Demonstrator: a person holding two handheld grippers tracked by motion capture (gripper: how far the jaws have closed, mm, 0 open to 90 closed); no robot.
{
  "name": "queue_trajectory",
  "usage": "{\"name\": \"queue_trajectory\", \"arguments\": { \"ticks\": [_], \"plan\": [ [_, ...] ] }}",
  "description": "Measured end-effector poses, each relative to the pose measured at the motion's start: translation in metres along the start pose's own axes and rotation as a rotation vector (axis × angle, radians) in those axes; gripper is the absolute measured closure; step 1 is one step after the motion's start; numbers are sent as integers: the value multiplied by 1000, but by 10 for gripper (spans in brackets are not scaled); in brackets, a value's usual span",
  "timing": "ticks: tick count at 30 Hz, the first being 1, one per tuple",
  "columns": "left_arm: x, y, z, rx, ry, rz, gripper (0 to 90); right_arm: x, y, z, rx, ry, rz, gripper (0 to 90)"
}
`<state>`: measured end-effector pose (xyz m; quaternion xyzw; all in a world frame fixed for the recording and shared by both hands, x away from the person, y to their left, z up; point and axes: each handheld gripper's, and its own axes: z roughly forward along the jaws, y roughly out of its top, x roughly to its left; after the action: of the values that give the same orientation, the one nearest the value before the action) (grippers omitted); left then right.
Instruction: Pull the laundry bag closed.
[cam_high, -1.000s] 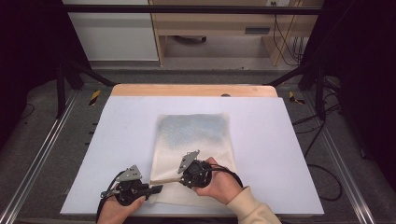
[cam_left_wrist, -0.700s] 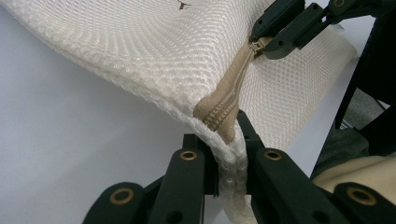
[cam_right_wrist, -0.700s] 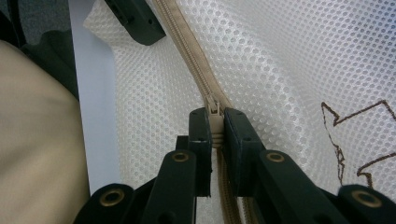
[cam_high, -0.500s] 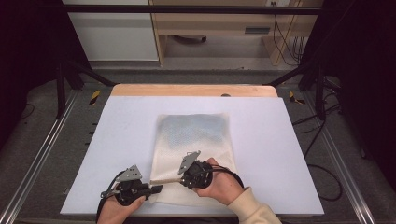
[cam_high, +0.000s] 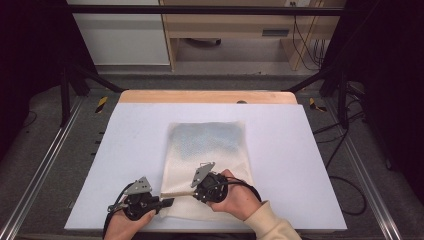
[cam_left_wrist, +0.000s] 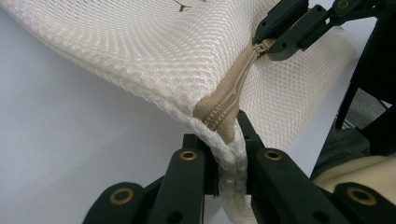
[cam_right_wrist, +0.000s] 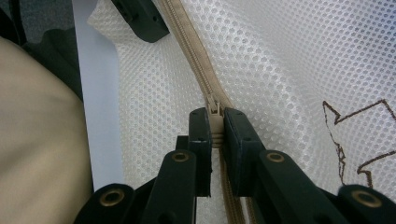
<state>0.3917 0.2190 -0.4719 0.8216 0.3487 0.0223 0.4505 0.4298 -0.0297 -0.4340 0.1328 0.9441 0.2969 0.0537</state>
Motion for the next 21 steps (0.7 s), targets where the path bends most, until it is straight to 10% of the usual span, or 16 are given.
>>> {"name": "queue_trajectory", "arguments": {
  "ticks": [21],
  "plan": [
    [0, 0, 1, -2, -5, 3, 843, -3, -3, -1, 1, 1, 8, 820]
  ]
}}
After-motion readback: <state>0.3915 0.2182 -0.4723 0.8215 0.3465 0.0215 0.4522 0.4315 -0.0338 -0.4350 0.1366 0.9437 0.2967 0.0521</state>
